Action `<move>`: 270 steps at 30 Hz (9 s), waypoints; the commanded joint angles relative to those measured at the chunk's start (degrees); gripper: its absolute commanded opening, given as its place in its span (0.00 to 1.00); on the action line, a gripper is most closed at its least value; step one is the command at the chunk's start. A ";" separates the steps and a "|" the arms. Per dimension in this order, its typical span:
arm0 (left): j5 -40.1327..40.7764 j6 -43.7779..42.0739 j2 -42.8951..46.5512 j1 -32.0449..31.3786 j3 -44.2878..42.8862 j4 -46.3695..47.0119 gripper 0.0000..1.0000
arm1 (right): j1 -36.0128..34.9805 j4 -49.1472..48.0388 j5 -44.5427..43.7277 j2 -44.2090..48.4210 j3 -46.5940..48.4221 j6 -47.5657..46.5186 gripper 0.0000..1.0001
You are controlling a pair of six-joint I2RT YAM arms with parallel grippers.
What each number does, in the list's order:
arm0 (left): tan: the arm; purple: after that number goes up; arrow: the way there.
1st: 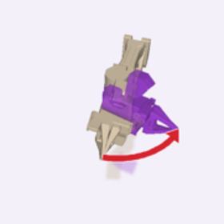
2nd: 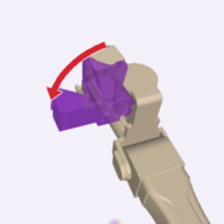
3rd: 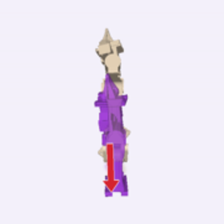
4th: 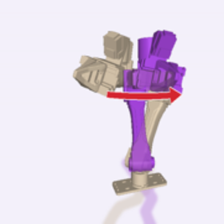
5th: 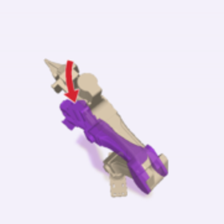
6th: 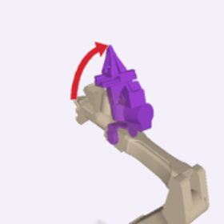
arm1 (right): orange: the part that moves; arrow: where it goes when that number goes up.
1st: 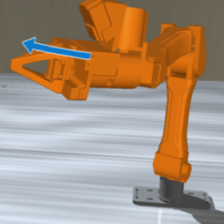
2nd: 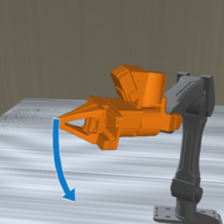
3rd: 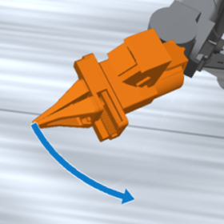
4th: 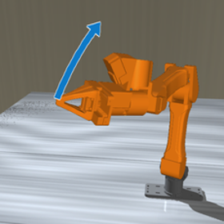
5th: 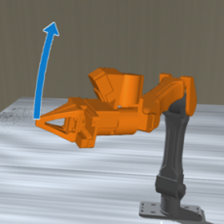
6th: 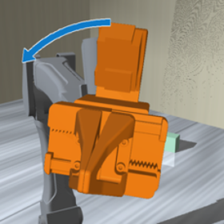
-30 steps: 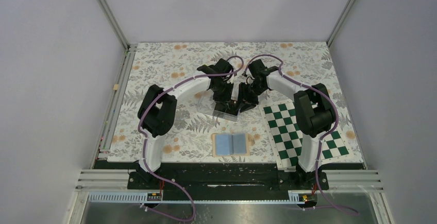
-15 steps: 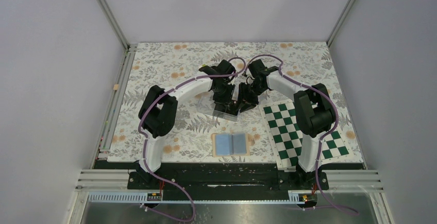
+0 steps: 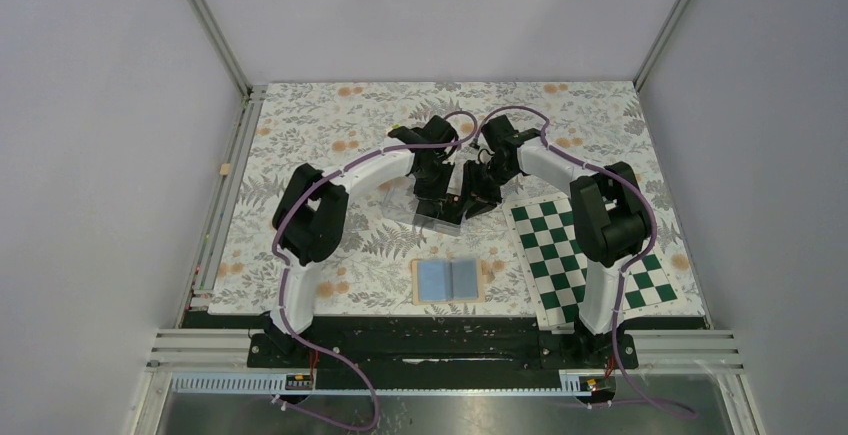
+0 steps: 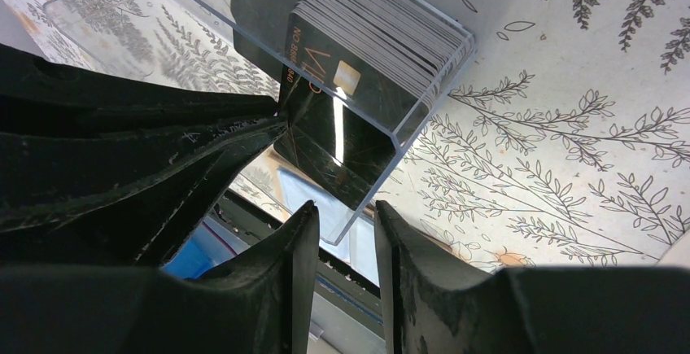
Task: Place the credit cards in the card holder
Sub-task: Pick up the credit card from the storage box, then insert the credit card into the card holder.
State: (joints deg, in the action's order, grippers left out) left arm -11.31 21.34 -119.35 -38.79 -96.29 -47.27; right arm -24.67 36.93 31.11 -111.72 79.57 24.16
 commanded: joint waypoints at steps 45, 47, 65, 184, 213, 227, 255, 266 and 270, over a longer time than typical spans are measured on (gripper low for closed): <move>-19.43 7.90 11.89 2.34 13.20 22.02 0.18 | -0.47 0.18 1.30 0.02 -0.73 -0.87 0.36; -20.31 7.99 12.17 2.45 13.73 22.93 0.18 | -0.47 0.16 1.25 0.09 -0.73 -0.89 0.36; -16.01 6.43 8.10 2.51 13.20 18.44 0.04 | -0.48 1.35 1.07 0.52 -0.27 -1.41 0.36; -12.75 31.67 40.50 0.03 68.10 41.97 0.14 | -4.15 -68.49 9.82 21.77 -57.45 22.15 0.00; -12.76 33.25 35.66 -1.93 68.01 45.12 0.03 | -6.84 -56.69 11.78 22.90 -57.19 23.78 0.00; -13.24 32.96 34.73 -2.37 67.24 45.03 0.03 | -9.40 -59.48 14.81 14.35 -53.38 24.49 0.04; -13.35 33.32 33.74 -4.63 64.02 44.31 0.01 | -19.12 -25.52 4.20 13.83 -32.05 14.72 0.40; -8.43 33.18 43.88 -4.68 63.70 39.40 0.28 | -19.45 -20.34 -1.90 22.06 -35.10 12.94 0.54; -9.53 35.09 47.45 -4.66 65.05 44.11 0.33 | -19.45 -19.32 -4.14 24.38 -36.02 12.36 0.56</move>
State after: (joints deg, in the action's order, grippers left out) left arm -22.20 55.05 -75.61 -43.29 -30.79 -7.49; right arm -43.64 14.92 30.79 -90.52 44.47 38.02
